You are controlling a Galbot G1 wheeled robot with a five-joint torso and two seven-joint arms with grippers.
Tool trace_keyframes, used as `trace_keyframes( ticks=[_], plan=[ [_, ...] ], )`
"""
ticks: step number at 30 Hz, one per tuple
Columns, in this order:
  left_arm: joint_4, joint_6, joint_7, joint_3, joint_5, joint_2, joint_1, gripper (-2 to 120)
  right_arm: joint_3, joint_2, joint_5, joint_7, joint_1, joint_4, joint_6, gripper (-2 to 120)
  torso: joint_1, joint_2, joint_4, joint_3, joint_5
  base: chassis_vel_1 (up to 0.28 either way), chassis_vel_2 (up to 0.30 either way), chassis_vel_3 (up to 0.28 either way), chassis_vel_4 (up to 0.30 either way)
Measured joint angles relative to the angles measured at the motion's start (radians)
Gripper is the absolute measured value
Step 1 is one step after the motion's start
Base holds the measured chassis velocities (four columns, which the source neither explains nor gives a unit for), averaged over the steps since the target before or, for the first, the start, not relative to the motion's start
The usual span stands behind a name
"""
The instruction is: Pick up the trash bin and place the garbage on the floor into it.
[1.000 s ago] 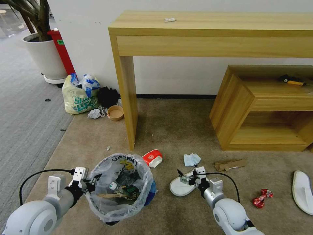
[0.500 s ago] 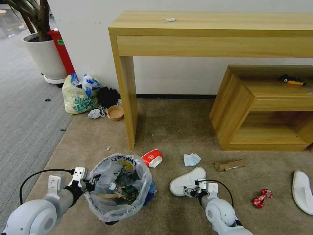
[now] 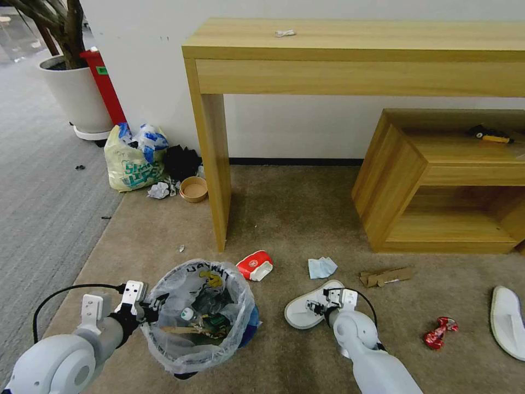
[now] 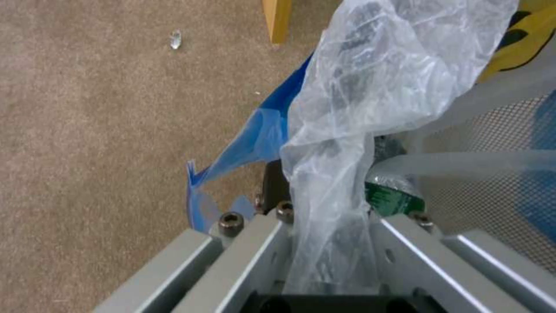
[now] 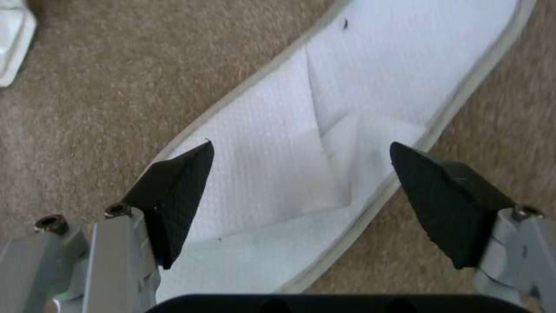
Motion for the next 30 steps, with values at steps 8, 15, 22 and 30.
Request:
trace_keyframes(
  ticks=[8, 15, 22, 30],
  plan=[
    [0.014, 0.000, 0.002, 0.005, -0.004, -0.002, -0.011, 0, -0.004, 0.016, 0.174, 0.171, 0.011, 0.018, -0.023, 79, 0.000, 0.000, -0.0001, 0.000, -0.0001, 0.000, 0.000, 0.000, 0.000],
    [0.019, 0.000, 0.005, 0.011, -0.010, -0.001, -0.021, 0, -0.001, 0.034, 0.196, 0.193, 0.037, -0.011, 0.000, 69, 0.000, 0.000, -0.0001, 0.000, -0.0001, 0.000, 0.000, 0.000, 0.000],
    [0.019, 0.000, 0.009, 0.011, -0.009, 0.000, -0.018, 0, -0.004, 0.068, 0.252, 0.254, 0.069, -0.043, 0.007, 63, 0.000, 0.000, 0.0000, 0.000, 0.0000, 0.000, 0.000, 0.000, 0.000],
    [0.018, 0.000, 0.014, 0.008, -0.009, -0.001, -0.019, 0, -0.004, 0.077, 0.244, 0.262, 0.069, -0.062, 0.022, 58, 0.000, 0.000, 0.0000, 0.000, 0.0000, 0.000, 0.000, 0.000, 0.000]
  ],
)
